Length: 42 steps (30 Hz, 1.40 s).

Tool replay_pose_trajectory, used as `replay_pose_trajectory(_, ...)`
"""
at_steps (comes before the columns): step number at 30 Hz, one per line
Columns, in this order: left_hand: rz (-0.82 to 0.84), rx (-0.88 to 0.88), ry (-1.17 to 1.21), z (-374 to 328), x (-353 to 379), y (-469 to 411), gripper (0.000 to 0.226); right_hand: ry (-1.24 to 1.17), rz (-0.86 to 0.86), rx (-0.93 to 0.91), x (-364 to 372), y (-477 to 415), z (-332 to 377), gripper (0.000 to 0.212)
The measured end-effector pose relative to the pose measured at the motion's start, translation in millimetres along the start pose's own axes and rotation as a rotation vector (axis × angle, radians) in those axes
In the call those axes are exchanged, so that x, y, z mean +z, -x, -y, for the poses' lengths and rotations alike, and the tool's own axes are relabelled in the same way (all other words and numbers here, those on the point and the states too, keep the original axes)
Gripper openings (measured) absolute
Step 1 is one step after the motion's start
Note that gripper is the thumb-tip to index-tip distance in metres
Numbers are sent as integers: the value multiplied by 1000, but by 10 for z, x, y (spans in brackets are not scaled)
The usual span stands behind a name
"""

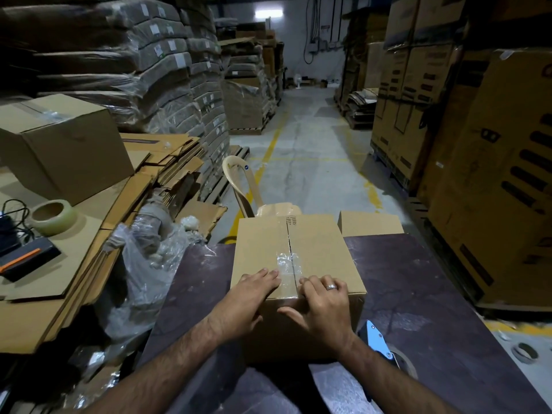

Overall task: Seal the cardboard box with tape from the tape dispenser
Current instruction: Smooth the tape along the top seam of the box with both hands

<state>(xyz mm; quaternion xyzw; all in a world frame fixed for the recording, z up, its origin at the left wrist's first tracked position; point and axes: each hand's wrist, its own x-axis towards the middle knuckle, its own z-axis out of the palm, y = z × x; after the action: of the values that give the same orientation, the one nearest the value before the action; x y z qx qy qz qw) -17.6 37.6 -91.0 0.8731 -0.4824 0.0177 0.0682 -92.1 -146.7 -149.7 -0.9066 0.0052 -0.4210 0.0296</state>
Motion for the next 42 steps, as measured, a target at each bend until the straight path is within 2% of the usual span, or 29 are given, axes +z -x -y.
replay_pose_trajectory(4, 5, 6, 1, 18, -1, 15, 84, 69, 32, -11, 48, 47, 17, 68)
replay_pose_trajectory(9, -11, 20, -39, 14, 26, 27, 85, 77, 127, -148, -38, 76, -145, 84)
replay_pose_trajectory(11, -21, 12, -67, 23, 57, 27, 87, 71, 163, -115, -82, 88, -215, 88)
replay_pose_trajectory(13, -40, -3, -87, -1, 86, 23, 85, 59, 170, -76, -112, 90, -250, 84)
replay_pose_trajectory(15, -71, -23, -107, -39, 128, 18, 79, 33, 135, -66, -128, 65, -253, 67)
replay_pose_trajectory(18, -210, -29, -109, -71, 191, -14, 57, -28, 68, -36, -139, -9, -258, 46)
replay_pose_trajectory(21, -299, -33, -105, -77, 204, -23, 51, -52, 13, -33, -135, -48, -280, 41)
replay_pose_trajectory(26, -297, -42, -173, -97, 228, -15, 52, -71, 4, -21, -138, -40, -271, 41)
replay_pose_trajectory(27, -295, -41, -194, -102, 240, -2, 53, -61, 15, -23, -137, -17, -270, 40)
replay_pose_trajectory(30, -226, -101, -257, -167, 287, 36, 92, 15, 72, -43, -114, 97, -244, 48)
replay_pose_trajectory(32, -217, -144, -278, -224, 311, 41, 106, 65, 120, -34, -105, 135, -221, 59)
replay_pose_trajectory(38, -263, -141, -304, -231, 341, 54, 107, 126, 182, -41, -95, 138, -184, 88)
replay_pose_trajectory(42, -314, -128, -282, -228, 331, 66, 101, 122, 183, -43, -92, 131, -181, 88)
